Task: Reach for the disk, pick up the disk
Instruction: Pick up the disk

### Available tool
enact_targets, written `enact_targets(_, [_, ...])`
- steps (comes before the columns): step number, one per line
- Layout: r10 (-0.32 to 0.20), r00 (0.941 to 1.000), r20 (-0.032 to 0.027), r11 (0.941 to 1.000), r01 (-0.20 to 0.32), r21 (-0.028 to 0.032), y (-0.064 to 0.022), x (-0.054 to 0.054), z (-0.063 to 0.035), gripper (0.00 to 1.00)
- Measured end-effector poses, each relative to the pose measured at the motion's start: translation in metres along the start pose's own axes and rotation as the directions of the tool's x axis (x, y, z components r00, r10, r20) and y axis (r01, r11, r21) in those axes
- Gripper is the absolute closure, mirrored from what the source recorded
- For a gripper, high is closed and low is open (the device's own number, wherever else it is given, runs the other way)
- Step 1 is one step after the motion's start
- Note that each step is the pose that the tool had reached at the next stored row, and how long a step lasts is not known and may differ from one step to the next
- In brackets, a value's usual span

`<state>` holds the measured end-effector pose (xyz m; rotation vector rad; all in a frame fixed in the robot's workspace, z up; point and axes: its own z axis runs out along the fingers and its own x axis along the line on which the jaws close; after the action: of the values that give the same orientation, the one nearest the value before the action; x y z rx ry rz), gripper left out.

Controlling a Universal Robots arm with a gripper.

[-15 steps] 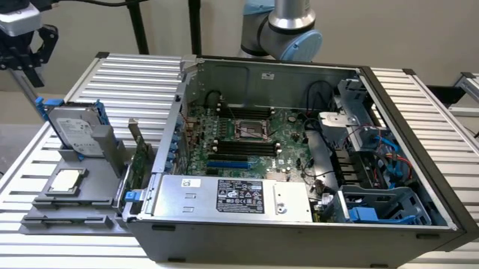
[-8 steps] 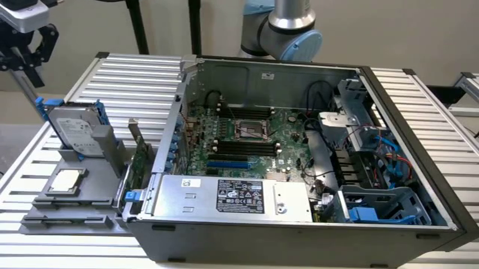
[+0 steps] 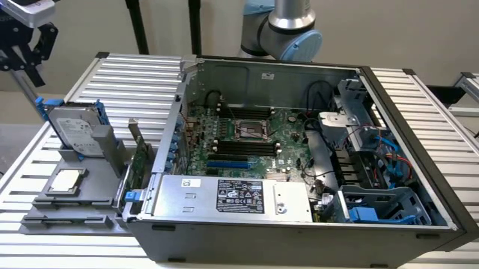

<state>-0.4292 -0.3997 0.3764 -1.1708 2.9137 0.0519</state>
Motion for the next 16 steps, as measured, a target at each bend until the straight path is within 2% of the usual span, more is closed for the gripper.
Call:
enact_targets(4, [-0.072,0.9974,-0.0005,0.9974,0.072,0.0006,0.0001,0.0000,-0.0045,0.89])
enact_targets(8, [-0.143,0.9897,-0.0006,0.9897,0.143,0.0017,0.0001,-0.0001,-0.0049,0.89])
enact_targets(12, [-0.214,0.9769,-0.0019,0.9769,0.214,0.0016,0.0001,-0.0001,-0.0039,0.89])
enact_targets(16, [-0.284,0.9588,-0.0031,0.9588,0.284,0.0006,0.0000,0.0000,-0.0006,0.89])
